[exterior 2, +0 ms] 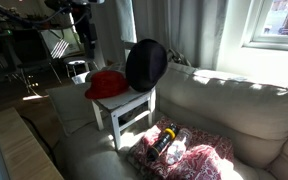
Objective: Hang the black hat on the backrest of the wooden chair then put the orange hat on the seat
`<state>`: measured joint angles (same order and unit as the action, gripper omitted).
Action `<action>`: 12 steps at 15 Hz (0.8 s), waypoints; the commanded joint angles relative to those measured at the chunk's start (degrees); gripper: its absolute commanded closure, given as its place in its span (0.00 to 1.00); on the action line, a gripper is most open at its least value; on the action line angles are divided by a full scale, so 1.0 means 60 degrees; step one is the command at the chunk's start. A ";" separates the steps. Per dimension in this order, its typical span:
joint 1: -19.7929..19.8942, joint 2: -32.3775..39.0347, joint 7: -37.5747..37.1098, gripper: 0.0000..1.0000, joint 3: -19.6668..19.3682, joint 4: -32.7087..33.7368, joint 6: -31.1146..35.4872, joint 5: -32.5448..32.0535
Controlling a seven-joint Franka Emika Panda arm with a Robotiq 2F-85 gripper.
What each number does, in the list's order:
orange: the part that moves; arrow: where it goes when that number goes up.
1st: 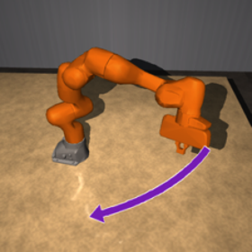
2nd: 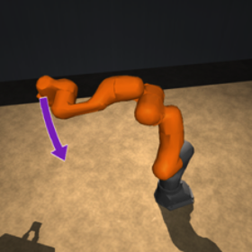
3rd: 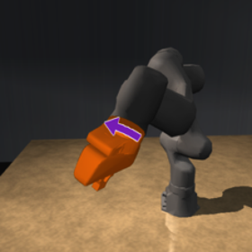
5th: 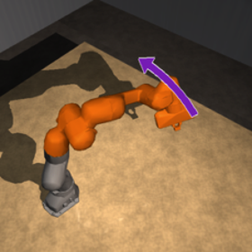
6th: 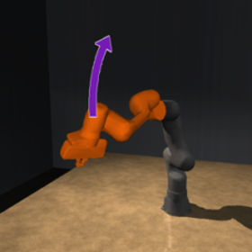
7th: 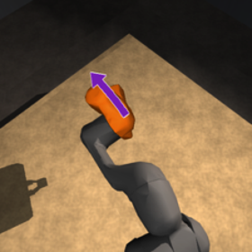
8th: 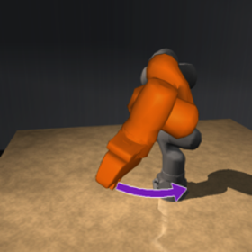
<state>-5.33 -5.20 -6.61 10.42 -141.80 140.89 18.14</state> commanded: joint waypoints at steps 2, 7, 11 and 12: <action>-0.0141 -0.1650 -0.0314 0.00 -0.0102 0.0507 -0.2638 -0.1495; -0.0133 -0.2209 -0.0451 0.00 -0.0076 0.0990 -0.3193 -0.1588; -0.0182 -0.2148 -0.0239 0.00 -0.0141 0.1090 -0.3240 -0.1426; -0.0181 -0.2146 -0.0240 0.00 -0.0142 0.1090 -0.3240 -0.1426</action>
<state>-5.64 -18.12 -7.84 10.31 -135.33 121.54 9.87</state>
